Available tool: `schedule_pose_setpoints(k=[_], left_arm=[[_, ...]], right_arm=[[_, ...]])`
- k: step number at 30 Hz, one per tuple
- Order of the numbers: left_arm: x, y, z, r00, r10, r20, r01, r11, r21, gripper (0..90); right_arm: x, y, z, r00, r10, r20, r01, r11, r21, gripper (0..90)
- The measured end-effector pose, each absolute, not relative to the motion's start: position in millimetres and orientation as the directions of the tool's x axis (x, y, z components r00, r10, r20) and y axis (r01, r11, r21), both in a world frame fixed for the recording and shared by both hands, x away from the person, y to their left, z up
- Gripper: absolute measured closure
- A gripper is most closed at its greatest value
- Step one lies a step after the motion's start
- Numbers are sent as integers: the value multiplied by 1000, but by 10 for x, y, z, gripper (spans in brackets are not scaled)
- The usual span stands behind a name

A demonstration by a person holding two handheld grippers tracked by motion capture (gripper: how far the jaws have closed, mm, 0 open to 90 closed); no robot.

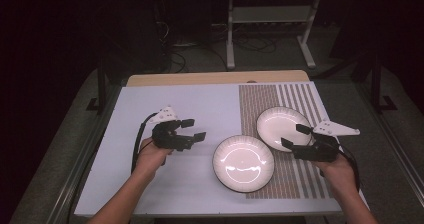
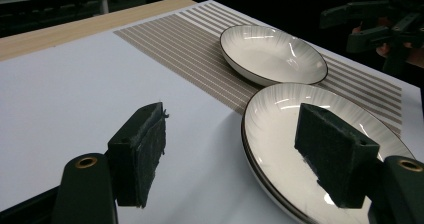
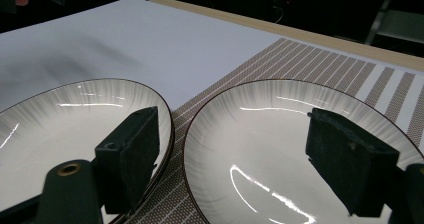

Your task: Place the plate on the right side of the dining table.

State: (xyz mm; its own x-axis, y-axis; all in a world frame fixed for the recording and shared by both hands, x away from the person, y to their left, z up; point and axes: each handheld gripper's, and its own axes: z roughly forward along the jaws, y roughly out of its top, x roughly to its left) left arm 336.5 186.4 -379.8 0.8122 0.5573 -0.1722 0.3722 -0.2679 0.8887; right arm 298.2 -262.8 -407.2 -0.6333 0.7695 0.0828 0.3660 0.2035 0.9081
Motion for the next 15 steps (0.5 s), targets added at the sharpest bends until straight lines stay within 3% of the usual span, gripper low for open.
schedule_pose_setpoints(k=[15], left_arm=[[3092, 2381, -3853, 836, 536, -117, 320, -301, 898, 245]], right_arm=[[2892, -2673, -4047, -640, 761, 110, 367, 177, 913, 181]])
